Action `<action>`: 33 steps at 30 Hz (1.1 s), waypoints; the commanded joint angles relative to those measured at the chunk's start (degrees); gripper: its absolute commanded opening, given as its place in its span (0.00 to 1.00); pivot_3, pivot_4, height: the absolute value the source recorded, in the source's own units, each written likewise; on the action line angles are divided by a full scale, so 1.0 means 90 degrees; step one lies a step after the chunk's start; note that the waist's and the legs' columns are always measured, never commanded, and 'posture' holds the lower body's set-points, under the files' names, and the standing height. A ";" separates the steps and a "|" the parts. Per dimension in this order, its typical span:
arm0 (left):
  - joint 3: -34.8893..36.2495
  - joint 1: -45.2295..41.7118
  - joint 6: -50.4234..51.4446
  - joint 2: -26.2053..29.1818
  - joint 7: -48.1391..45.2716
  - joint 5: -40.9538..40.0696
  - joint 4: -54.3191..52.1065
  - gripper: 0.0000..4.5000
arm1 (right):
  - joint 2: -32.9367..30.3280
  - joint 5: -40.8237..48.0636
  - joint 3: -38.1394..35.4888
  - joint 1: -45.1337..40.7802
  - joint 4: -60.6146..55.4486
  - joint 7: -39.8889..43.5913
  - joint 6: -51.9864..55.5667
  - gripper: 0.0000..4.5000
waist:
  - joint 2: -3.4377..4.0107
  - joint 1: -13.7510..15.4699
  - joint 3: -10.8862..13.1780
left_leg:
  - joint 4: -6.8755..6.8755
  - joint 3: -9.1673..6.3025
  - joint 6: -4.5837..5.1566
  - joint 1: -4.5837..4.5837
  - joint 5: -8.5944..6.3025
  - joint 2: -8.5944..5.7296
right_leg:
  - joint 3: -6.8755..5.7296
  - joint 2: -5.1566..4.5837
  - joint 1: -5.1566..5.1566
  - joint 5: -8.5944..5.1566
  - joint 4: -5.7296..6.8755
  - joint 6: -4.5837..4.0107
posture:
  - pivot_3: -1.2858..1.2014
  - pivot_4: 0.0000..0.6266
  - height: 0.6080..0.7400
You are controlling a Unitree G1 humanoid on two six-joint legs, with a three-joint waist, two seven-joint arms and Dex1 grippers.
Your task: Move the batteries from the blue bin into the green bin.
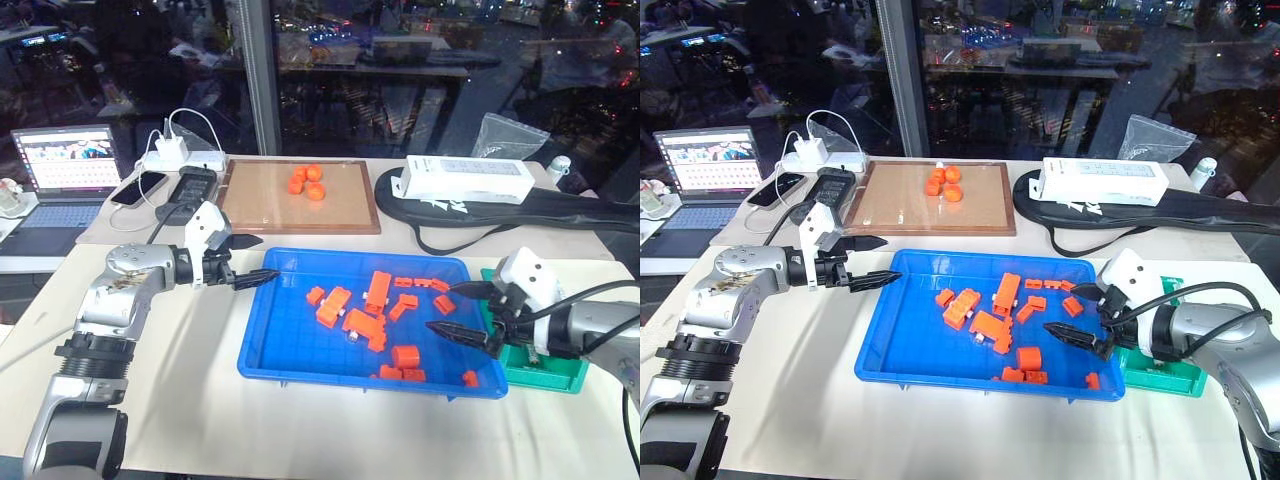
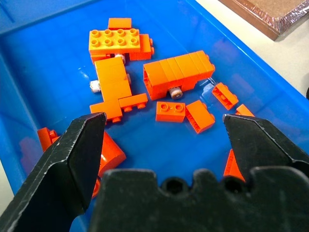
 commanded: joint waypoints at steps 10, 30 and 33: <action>-0.0756 -0.0369 0.1371 0.0893 -0.1740 -0.0676 -0.1457 1.00 | -0.0388 -0.0186 0.1748 -0.1572 -0.0456 0.0331 0.0401 0.99 | -0.0001 -0.0035 0.0001 | -0.0002 -0.0001 -0.0001 0.0018 -0.0001 0.0005 | -0.0002 0.0002 -0.0013 -0.0033 -0.0004 0.0013 | 0.52 0.24 0.65; -0.0766 0.0159 0.1164 0.1277 -0.1666 -0.0630 -0.2370 1.00 | 0.2006 -0.1747 0.4233 -0.3290 0.1855 -0.0145 0.0859 0.88 | -0.0003 -0.0013 0.0000 | 0.0017 0.0014 0.0001 -0.0006 0.0000 0.0004 | -0.0004 0.0009 -0.0014 0.0002 0.0029 -0.0012 | 0.52 0.24 0.65; -0.0773 0.0164 0.1166 0.1270 -0.1657 -0.0644 -0.2392 1.00 | 0.2174 -0.1861 0.4175 -0.3302 0.2071 -0.0260 0.0834 0.70 | -0.0004 -0.0020 0.0000 | 0.0019 0.0018 0.0001 -0.0001 0.0000 0.0003 | 0.0002 0.0008 -0.0017 0.0000 0.0046 -0.0014 | 0.52 0.24 0.65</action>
